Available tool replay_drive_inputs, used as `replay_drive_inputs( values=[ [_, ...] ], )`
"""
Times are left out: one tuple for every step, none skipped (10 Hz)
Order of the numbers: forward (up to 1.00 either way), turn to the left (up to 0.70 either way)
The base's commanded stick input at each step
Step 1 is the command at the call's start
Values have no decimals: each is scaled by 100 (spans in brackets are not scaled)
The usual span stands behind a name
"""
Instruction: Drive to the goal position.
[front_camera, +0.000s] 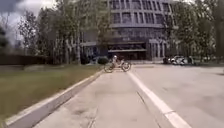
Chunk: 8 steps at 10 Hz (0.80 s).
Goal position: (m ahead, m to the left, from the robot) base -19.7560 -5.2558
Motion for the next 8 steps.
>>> replay_drive_inputs(
  values=[
    [70,0],
    [70,0],
    [70,-11],
    [70,-30],
    [70,-31],
    [70,-31],
    [70,-31],
    [70,-31]
  ],
)
